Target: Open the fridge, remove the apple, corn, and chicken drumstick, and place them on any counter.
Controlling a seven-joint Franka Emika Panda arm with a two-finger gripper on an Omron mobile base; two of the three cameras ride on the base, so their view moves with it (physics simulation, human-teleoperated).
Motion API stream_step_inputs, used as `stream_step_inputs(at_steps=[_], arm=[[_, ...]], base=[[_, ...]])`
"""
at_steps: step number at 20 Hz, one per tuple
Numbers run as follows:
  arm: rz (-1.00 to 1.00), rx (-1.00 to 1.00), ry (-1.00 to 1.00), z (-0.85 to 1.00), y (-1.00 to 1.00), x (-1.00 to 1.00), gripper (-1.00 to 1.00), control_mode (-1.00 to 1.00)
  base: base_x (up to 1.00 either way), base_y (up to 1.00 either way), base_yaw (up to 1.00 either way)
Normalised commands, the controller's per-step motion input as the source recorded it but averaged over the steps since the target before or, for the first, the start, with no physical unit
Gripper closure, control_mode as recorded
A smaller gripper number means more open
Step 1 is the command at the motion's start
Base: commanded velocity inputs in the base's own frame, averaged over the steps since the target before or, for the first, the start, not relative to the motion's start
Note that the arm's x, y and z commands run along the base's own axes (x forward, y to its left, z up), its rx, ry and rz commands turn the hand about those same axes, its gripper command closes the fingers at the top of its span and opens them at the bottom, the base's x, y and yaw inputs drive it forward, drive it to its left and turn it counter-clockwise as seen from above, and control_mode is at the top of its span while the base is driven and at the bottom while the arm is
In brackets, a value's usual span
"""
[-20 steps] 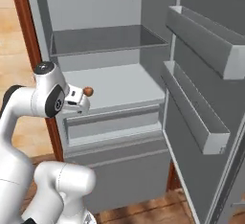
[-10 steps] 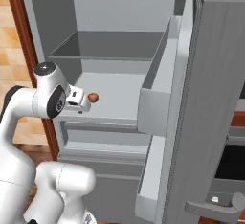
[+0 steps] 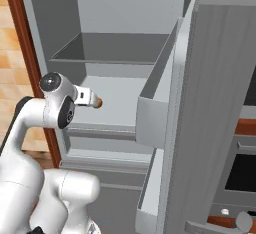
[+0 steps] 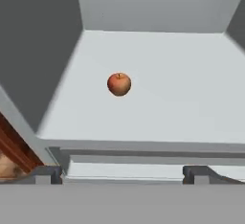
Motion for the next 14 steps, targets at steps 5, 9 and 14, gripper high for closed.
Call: stream_step_inputs(at_steps=[5,9,14], arm=[[0.02,0.0,0.0,-0.12,0.01,1.0,-1.0,-1.0],[0.03,0.0,0.06,-0.12,0.21,0.79,-1.0,-1.0],[0.0,0.0,0.14,-0.25,0.19,0.55,-1.0,-1.0]], base=[[0.0,0.0,0.0],[0.0,0.0,0.0],[0.0,0.0,0.0]])
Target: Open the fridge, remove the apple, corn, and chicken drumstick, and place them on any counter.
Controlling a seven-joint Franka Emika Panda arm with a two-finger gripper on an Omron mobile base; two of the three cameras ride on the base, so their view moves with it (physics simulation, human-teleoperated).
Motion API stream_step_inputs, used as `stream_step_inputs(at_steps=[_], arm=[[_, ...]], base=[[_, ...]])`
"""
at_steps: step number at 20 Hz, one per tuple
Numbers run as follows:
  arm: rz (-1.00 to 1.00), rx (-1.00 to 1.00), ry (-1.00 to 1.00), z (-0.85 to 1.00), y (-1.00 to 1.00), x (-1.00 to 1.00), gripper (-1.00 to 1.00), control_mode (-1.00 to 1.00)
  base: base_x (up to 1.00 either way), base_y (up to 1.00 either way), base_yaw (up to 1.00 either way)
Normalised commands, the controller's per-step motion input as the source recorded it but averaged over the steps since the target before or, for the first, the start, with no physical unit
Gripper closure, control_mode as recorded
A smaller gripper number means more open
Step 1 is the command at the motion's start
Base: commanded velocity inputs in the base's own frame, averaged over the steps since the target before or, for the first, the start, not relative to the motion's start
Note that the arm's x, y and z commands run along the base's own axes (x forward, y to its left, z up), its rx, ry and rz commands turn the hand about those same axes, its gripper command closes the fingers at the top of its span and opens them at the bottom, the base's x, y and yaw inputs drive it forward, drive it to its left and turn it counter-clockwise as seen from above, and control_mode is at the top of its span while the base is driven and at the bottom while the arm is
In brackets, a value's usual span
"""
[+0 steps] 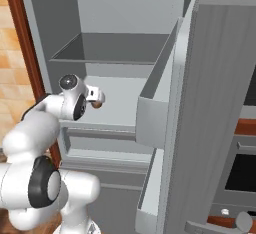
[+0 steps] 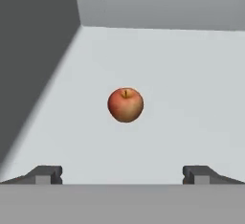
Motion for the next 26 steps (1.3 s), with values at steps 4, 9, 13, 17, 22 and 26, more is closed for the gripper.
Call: stream_step_inputs(at_steps=[4,9,13,17,22,26], arm=[[0.0,0.0,0.06,-0.36,0.01,0.56,-1.0,-1.0],[0.0,0.0,0.0,-0.5,0.04,0.48,-1.0,-1.0],[0.0,0.0,0.0,-0.36,0.03,0.57,-1.0,-1.0],[0.0,0.0,0.0,-0.18,0.03,0.66,-1.0,-1.0],[0.0,0.0,0.01,-0.24,0.05,0.36,-1.0,-1.0],[0.0,0.0,0.01,-0.3,0.04,0.29,-1.0,-1.0]], base=[[0.0,0.0,0.0],[0.0,0.0,0.0],[0.0,0.0,0.0],[0.0,0.0,0.0],[0.0,0.0,0.0],[0.0,0.0,0.0]])
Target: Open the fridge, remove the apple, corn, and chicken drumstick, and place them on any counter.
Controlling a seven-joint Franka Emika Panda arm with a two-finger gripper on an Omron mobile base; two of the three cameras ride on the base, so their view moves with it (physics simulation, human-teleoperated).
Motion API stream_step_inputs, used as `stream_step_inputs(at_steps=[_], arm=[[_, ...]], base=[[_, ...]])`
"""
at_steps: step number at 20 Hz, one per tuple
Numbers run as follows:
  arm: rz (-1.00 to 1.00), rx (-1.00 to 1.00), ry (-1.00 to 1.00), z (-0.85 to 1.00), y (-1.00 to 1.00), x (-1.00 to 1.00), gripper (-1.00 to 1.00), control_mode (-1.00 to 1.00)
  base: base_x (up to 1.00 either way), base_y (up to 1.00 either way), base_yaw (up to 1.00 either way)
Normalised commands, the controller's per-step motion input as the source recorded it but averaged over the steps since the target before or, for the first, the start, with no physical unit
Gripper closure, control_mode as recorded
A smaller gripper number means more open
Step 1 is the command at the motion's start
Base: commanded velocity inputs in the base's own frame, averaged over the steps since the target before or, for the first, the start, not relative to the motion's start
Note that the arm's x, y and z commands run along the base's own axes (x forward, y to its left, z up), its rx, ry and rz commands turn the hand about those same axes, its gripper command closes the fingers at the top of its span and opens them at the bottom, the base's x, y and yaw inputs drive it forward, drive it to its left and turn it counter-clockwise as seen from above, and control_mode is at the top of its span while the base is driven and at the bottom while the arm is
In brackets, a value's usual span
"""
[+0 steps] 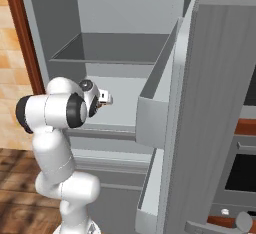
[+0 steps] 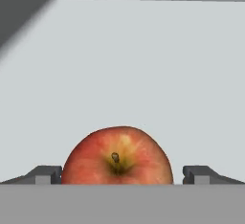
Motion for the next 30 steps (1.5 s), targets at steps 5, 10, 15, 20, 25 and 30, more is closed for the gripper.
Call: stream_step_inputs(at_steps=[5,10,15,20,25,30], arm=[[0.0,0.0,0.0,-0.19,0.02,0.23,1.0,-1.0],[0.0,0.03,-0.12,0.51,0.0,-0.68,1.0,-1.0],[0.0,0.03,-0.09,1.0,-0.13,-1.0,1.0,-1.0],[0.0,0.03,0.07,0.91,-0.31,-1.0,1.0,-1.0],[-0.03,0.03,0.25,0.36,-0.21,-1.0,1.0,-1.0],[-0.01,0.0,0.17,-0.05,-0.08,-0.55,1.0,1.0]], base=[[0.0,0.0,0.0],[0.0,0.0,0.0],[0.0,0.0,0.0],[0.0,0.0,0.0],[0.0,0.0,0.0],[-0.27,0.22,-0.01]])
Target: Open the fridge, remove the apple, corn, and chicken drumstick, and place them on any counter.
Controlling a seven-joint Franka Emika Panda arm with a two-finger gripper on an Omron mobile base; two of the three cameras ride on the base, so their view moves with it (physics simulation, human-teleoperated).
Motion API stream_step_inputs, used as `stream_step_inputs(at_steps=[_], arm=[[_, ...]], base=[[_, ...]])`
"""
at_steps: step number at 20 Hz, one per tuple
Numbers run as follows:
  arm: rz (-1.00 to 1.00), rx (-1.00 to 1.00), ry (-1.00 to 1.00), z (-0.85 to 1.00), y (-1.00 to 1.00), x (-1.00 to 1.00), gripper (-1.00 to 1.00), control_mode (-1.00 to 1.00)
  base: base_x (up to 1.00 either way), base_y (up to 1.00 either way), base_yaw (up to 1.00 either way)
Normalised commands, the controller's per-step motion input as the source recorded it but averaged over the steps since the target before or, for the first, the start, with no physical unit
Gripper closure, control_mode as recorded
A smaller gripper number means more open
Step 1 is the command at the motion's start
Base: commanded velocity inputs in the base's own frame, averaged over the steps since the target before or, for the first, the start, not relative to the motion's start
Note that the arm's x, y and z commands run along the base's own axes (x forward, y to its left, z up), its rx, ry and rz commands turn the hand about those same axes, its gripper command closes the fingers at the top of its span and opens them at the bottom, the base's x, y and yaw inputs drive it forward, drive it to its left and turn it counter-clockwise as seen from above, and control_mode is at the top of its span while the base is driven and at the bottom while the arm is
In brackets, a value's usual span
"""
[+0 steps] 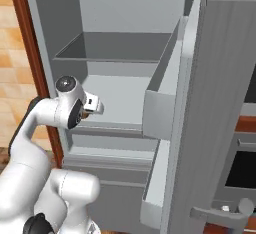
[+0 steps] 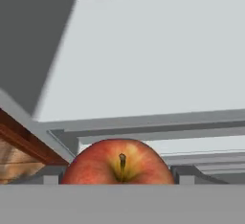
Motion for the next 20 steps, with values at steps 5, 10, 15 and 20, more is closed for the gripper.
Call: stream_step_inputs(at_steps=[5,10,15,20], arm=[[0.0,0.0,0.0,0.0,0.0,0.0,1.0,1.0],[0.0,0.0,0.0,0.0,0.0,0.0,1.0,1.0],[0.0,0.0,0.0,0.0,0.0,0.0,1.0,1.0],[0.0,0.0,0.0,0.0,0.0,0.0,1.0,1.0]], base=[[-0.23,1.0,-0.1],[0.0,0.94,-0.33],[0.0,0.04,-0.98],[0.0,0.0,-1.0]])
